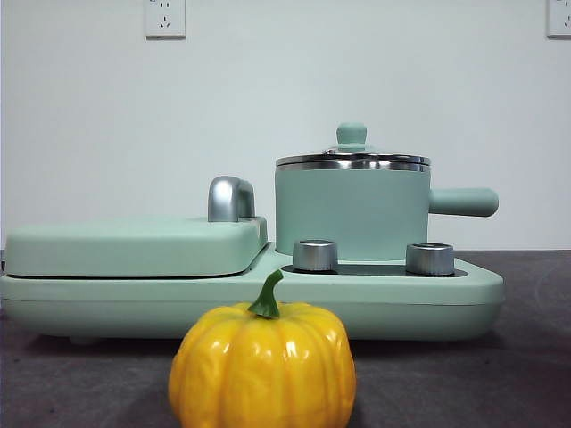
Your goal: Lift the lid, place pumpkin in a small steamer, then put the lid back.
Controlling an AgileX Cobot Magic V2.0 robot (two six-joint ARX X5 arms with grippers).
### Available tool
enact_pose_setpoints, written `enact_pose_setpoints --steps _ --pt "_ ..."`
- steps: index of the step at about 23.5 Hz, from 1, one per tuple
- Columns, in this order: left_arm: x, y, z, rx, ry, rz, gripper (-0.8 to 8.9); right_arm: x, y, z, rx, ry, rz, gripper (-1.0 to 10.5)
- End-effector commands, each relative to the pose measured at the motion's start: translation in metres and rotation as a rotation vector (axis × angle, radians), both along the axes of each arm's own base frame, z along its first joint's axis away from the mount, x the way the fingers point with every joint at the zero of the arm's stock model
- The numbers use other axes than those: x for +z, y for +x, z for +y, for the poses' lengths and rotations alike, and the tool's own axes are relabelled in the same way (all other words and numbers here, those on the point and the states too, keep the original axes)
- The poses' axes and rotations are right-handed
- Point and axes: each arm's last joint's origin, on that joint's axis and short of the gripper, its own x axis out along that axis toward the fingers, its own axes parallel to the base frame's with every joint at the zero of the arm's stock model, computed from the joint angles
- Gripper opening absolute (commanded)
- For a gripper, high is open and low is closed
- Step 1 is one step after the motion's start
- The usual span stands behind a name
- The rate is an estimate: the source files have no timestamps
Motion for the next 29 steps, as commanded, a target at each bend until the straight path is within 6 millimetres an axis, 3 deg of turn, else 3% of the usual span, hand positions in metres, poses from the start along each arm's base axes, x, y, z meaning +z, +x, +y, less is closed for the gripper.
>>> enact_pose_setpoints --steps 1,7,16,23,29 --pt "-0.005 0.001 0.000 -0.005 -0.175 0.023 0.07 0.006 0.000 0.001 0.020 0.178 -0.056 0.1" --pt "0.007 -0.001 -0.002 -0.078 -0.222 -0.030 0.10 0.038 -0.005 0.002 0.080 0.203 -0.207 0.1" --pt "0.057 -0.014 -0.001 -0.076 -0.128 -0.154 0.11 0.094 -0.020 0.002 0.092 0.141 -0.331 0.1" --pt "0.112 -0.022 -0.001 -0.045 0.253 -0.158 0.11 0.132 -0.021 0.003 0.111 -0.171 -0.287 0.1" --pt "0.151 -0.009 -0.001 -0.034 0.591 -0.155 0.10 0.157 -0.009 0.004 0.146 -0.410 -0.265 0.2"
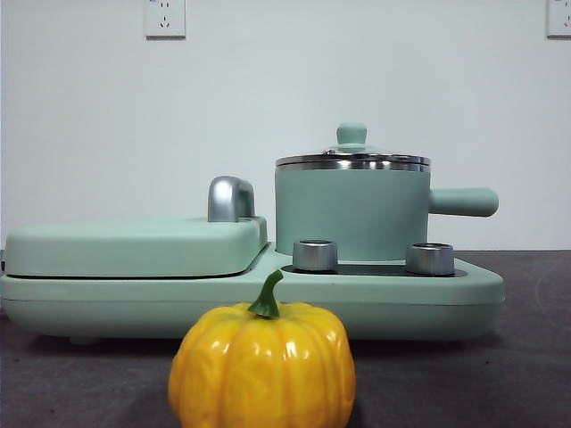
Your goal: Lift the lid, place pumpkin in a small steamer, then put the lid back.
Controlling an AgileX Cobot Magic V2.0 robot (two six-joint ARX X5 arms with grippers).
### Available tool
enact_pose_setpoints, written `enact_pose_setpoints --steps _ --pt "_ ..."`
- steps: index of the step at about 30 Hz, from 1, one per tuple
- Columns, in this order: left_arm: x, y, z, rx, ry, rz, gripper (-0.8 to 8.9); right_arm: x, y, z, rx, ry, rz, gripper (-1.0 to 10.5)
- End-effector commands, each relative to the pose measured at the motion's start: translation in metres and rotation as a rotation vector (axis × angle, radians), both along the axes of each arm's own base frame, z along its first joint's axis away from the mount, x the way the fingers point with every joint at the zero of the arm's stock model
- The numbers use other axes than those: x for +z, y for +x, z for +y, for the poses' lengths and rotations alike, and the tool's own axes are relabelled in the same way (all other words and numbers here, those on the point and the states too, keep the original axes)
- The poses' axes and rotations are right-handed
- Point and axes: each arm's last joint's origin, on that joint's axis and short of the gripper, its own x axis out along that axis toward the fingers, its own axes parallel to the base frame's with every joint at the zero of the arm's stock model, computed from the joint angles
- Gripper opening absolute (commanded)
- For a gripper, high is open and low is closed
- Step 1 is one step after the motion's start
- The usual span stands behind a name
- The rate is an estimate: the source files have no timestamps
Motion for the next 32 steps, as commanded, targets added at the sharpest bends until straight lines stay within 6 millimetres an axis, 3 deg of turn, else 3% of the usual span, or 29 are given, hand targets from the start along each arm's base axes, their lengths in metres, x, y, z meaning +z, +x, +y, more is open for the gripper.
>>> enact_pose_setpoints --steps 1,6,13,21,28,32 --pt "0.014 0.010 0.000 0.023 0.289 -0.024 0.10 0.011 0.005 0.000 -0.008 -0.188 -0.026 0.2" --pt "0.031 0.033 -0.002 0.019 0.441 0.003 0.10 0.021 0.021 0.002 0.005 -0.358 -0.010 0.2" --pt "0.041 0.064 -0.008 -0.066 0.588 0.034 0.10 0.031 0.045 0.005 0.103 -0.459 0.017 0.2" --pt "0.033 0.092 -0.024 -0.265 0.716 0.106 0.10 0.032 0.072 0.009 0.250 -0.483 0.111 0.2" --pt "0.017 0.097 -0.040 -0.414 0.879 0.153 0.10 0.022 0.080 0.018 0.347 -0.565 0.232 0.2" --pt "0.014 0.096 -0.047 -0.483 0.876 0.153 0.90 0.016 0.079 0.024 0.399 -0.567 0.278 2.0"
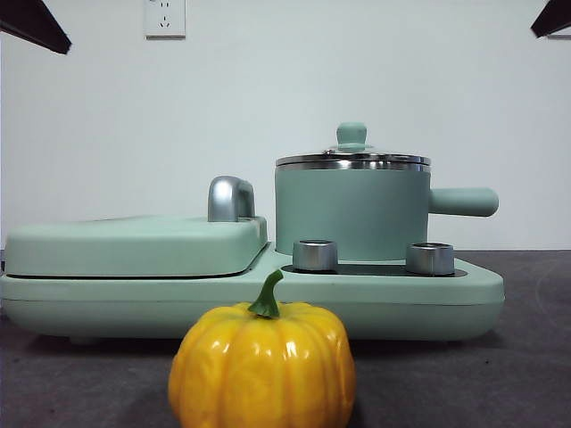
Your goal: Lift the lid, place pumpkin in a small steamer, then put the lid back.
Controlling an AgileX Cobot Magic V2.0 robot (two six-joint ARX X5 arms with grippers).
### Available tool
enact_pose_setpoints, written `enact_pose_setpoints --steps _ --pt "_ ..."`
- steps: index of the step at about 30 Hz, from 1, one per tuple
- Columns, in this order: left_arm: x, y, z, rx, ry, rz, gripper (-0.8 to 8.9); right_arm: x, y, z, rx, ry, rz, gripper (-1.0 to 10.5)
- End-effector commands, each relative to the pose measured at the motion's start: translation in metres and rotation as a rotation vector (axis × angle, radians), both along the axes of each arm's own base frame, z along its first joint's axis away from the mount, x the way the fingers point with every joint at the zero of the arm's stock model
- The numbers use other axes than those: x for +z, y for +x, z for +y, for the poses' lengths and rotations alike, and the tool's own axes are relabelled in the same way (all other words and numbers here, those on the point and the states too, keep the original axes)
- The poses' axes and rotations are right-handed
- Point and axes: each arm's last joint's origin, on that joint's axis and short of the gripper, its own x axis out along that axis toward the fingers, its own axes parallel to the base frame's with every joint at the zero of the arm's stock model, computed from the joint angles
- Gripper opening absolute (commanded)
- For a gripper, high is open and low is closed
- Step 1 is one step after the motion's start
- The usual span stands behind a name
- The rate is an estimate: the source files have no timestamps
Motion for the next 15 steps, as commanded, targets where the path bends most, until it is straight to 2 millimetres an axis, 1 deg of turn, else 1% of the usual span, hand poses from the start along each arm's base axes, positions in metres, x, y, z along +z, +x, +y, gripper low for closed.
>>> enact_pose_setpoints --steps 1,3,5,8,15 --pt "0.007 0.000 -0.005 -0.056 0.005 -0.034 1.28 0.003 0.000 0.004 0.027 -0.012 0.010 2.5" --pt "0.008 -0.001 -0.008 -0.077 0.000 -0.040 1.91 0.001 -0.001 0.005 0.036 -0.015 0.028 2.8" --pt "0.008 -0.001 -0.010 -0.092 -0.010 -0.042 2.24 0.001 -0.002 0.006 0.040 -0.011 0.035 2.8" --pt "0.010 -0.002 -0.013 -0.091 -0.047 -0.036 2.24 0.001 -0.002 0.007 0.028 0.023 0.049 2.8" --pt "0.008 -0.001 -0.021 -0.126 -0.051 -0.026 2.24 0.002 -0.001 0.007 0.017 0.053 0.053 2.8"
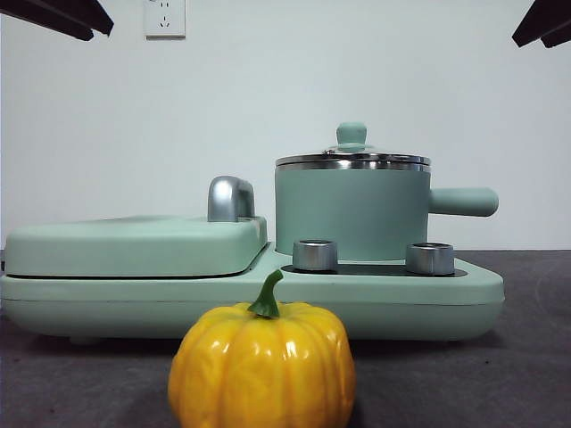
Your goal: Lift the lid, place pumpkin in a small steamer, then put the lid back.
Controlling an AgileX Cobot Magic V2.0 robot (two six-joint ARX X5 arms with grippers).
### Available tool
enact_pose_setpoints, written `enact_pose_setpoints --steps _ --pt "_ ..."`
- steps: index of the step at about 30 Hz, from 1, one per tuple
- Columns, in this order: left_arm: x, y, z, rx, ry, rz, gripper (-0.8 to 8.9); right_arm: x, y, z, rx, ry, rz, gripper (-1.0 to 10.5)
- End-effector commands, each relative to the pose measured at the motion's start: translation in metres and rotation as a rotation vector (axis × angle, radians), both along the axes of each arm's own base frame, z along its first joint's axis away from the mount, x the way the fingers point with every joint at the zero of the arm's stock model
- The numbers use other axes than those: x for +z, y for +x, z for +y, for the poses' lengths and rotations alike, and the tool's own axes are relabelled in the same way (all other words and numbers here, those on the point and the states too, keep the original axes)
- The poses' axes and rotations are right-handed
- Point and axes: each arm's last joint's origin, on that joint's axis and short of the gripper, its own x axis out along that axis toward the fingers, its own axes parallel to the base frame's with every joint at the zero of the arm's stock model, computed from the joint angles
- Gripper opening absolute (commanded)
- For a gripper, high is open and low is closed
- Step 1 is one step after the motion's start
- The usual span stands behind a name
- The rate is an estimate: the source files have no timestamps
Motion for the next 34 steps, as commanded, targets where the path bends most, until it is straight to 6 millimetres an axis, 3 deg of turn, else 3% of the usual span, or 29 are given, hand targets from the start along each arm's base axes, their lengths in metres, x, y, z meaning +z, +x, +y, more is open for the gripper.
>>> enact_pose_setpoints --steps 1,8,21,34 --pt "0.005 0.005 -0.006 -0.019 -0.025 -0.001 2.24 0.006 0.001 0.001 -0.004 0.021 -0.012 2.8" --pt "0.000 0.026 -0.031 -0.065 -0.113 -0.005 2.57 0.007 0.001 0.001 -0.006 0.027 -0.015 2.8" --pt "-0.027 0.072 -0.100 -0.175 -0.297 -0.033 2.72 0.008 0.002 0.001 -0.015 0.049 -0.017 2.8" --pt "-0.044 0.112 -0.155 -0.235 -0.275 0.029 2.73 0.008 0.002 0.001 -0.015 0.049 -0.017 2.8"
